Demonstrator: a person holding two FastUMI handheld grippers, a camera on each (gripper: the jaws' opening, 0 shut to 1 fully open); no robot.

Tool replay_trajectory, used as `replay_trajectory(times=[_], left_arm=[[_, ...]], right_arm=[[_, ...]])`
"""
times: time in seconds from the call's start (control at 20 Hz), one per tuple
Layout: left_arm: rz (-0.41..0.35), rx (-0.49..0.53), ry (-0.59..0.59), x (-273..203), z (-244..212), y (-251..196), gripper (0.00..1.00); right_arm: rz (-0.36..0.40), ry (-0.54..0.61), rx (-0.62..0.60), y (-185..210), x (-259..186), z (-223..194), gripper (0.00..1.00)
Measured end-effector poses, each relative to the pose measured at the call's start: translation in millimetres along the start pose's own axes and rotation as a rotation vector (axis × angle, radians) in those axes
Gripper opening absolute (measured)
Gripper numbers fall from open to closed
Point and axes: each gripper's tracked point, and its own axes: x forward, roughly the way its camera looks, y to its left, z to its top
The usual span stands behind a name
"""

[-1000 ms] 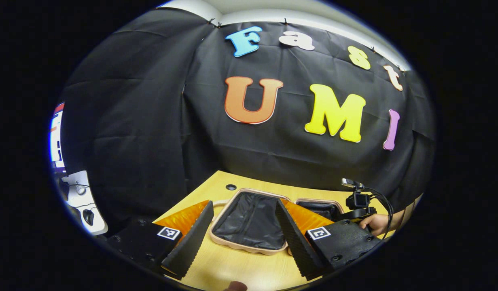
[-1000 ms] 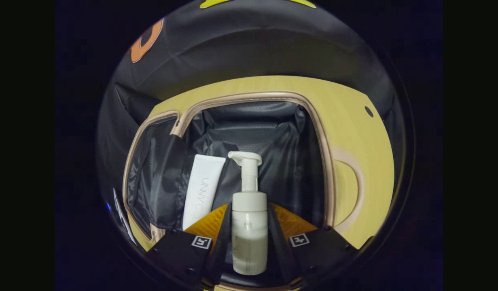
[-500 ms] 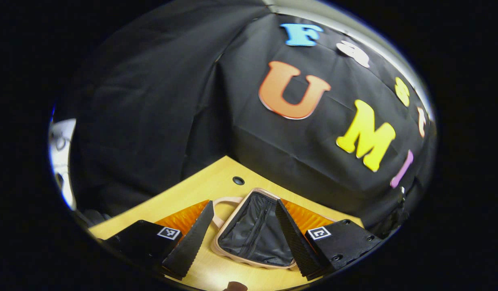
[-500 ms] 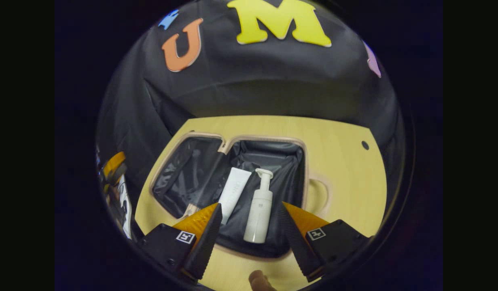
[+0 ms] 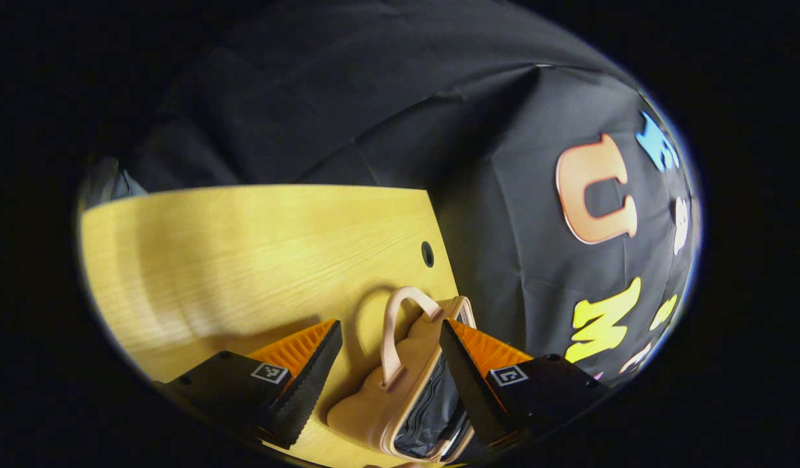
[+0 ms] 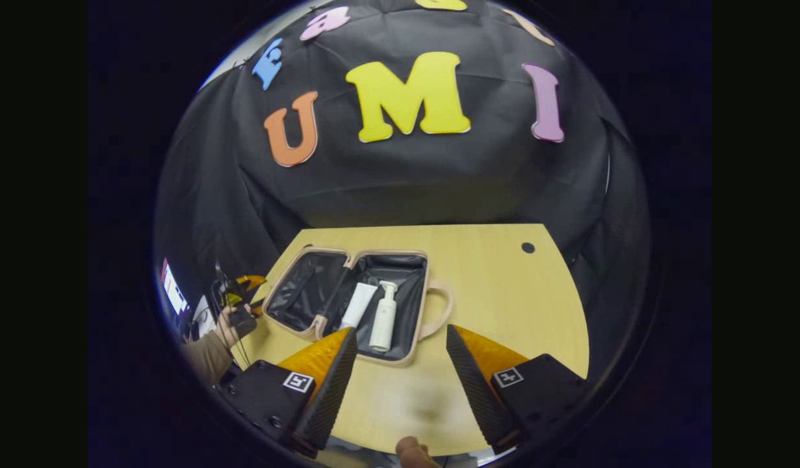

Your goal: First open the suitcase, pack the skin care products into it, and then close the suitcase.

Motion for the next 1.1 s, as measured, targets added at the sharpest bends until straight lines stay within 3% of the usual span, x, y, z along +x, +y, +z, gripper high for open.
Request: replay_trajectory(times=[0.1,0.2,0.3,0.35,0.4,0.5,0.55,0.65,0.85,1.1], left_arm=[[-0.04,-0.052,0.022,9,-5,-4,0.95],[-0.05,-0.068,0.044,19,-12,-2,0.83],[-0.044,-0.086,0.074,27,-22,3,0.65],[-0.055,-0.101,0.091,29,-26,4,0.64],[-0.068,-0.125,0.093,29,-27,2,0.43],[-0.081,-0.14,0.088,31,-27,-2,0.34],[-0.072,-0.134,0.089,34,-28,-4,0.24],[-0.02,-0.083,0.08,34,-28,-3,0.12],[0.046,0.061,0.04,25,-24,-15,0.07],[0.042,0.247,-0.059,-8,-17,-75,0.05]], right_arm=[[-0.015,-0.004,-0.004,-4,-10,-2,0.81],[-0.027,-0.002,-0.013,-6,-17,-4,0.82],[-0.026,0.002,-0.009,-3,-24,-7,0.78],[-0.026,0.002,-0.007,-1,-26,-6,0.78],[-0.021,-0.001,-0.012,1,-30,-4,0.81],[-0.011,-0.022,-0.031,5,-34,4,0.81],[-0.004,-0.028,-0.037,6,-34,5,0.81],[0.016,-0.028,-0.051,8,-34,6,0.78],[0.049,-0.038,-0.049,-2,-31,17,0.81],[0.087,-0.112,0.001,-27,-26,50,0.78]])
